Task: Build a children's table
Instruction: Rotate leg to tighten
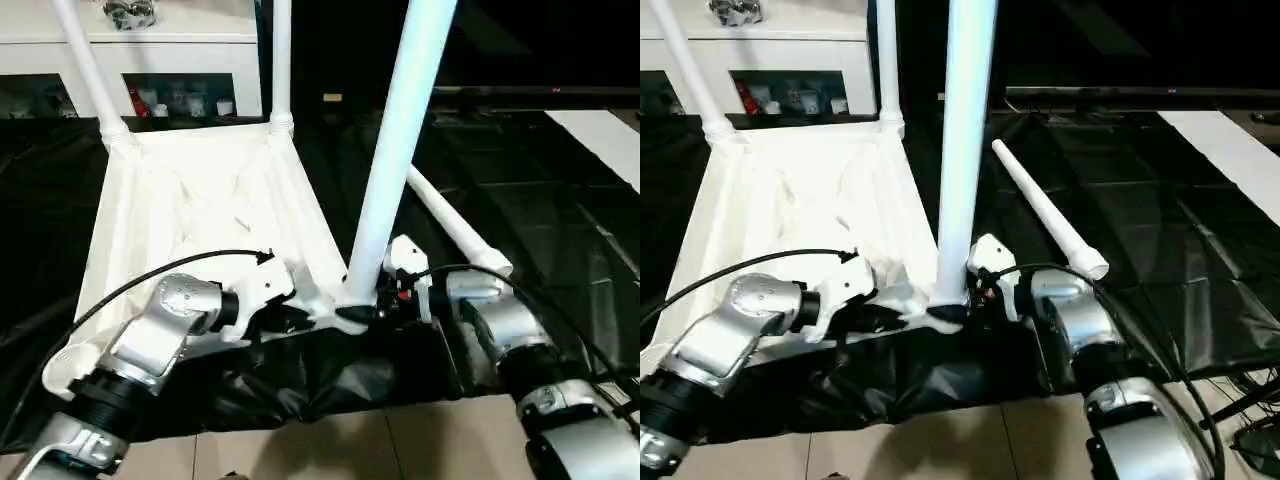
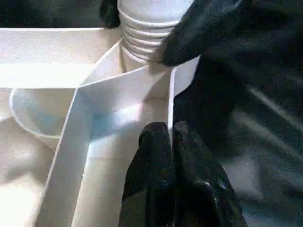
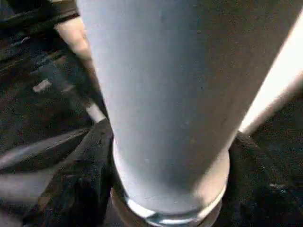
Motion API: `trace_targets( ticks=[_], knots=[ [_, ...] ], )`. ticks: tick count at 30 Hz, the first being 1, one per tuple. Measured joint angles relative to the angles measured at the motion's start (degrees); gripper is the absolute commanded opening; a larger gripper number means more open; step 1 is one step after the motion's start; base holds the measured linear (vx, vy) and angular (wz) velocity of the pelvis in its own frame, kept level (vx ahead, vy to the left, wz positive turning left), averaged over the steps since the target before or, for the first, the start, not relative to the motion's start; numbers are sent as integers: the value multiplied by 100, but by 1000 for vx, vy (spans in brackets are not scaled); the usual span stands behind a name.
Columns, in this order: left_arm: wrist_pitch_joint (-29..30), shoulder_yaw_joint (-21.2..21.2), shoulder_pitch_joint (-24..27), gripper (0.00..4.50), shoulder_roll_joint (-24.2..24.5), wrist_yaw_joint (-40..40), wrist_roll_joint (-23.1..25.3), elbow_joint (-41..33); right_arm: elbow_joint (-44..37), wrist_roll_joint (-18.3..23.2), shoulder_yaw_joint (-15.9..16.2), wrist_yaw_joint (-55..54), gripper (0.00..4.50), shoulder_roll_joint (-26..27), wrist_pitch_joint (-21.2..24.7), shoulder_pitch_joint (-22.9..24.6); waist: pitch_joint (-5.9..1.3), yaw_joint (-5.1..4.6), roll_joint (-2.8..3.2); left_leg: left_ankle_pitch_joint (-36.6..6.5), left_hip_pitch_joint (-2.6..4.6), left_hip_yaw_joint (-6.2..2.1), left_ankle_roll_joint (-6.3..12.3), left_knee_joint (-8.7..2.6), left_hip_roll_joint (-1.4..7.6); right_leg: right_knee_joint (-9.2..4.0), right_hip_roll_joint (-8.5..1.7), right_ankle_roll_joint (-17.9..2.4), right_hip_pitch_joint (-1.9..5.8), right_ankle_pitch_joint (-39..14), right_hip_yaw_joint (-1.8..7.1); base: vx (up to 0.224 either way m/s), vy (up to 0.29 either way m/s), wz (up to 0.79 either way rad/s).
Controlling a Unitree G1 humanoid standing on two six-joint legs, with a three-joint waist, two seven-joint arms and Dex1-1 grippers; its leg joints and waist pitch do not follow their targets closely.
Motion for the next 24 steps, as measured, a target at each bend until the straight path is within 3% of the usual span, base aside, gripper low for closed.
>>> trace_targets(
  ticks=[4,10,11,15,17,24],
  knots=[
    [320,42,-126,0,-442,833,196,118,456,15,-305,-1495,272,462,53,-266,0,-171,-1,2,-4,-4,-6,-1,-2,-7,2,1,-5,25,4,0,0,0],
    [602,125,-159,0,-940,1695,413,116,947,-8,-544,-2763,272,860,-54,-621,0,-186,0,2,-11,-2,-6,-15,-2,-12,6,3,-15,24,2,0,0,0],
    [604,129,-159,0,-972,1735,423,116,1002,-23,-553,-2793,328,863,-133,-633,0,-175,0,2,-13,-2,-5,-14,-2,-14,5,4,-15,23,3,0,0,0],
    [590,126,-158,0,-980,1732,428,114,1077,-20,-597,-2670,351,876,-272,-634,0,-170,0,2,-14,2,-3,-13,-4,-24,5,4,-15,23,10,0,0,0],
    [574,124,-157,0,-958,1691,428,109,1097,-20,-596,-2562,385,837,-316,-634,0,-169,1,2,-13,3,-3,-13,-4,-24,5,4,-15,23,10,0,0,0],
    [215,61,-42,0,-554,968,283,-18,907,-93,-214,-1121,391,293,-488,-461,7,-124,10,3,-15,2,-2,-16,-2,-23,8,4,-30,23,5,0,0,0]
  ],
)
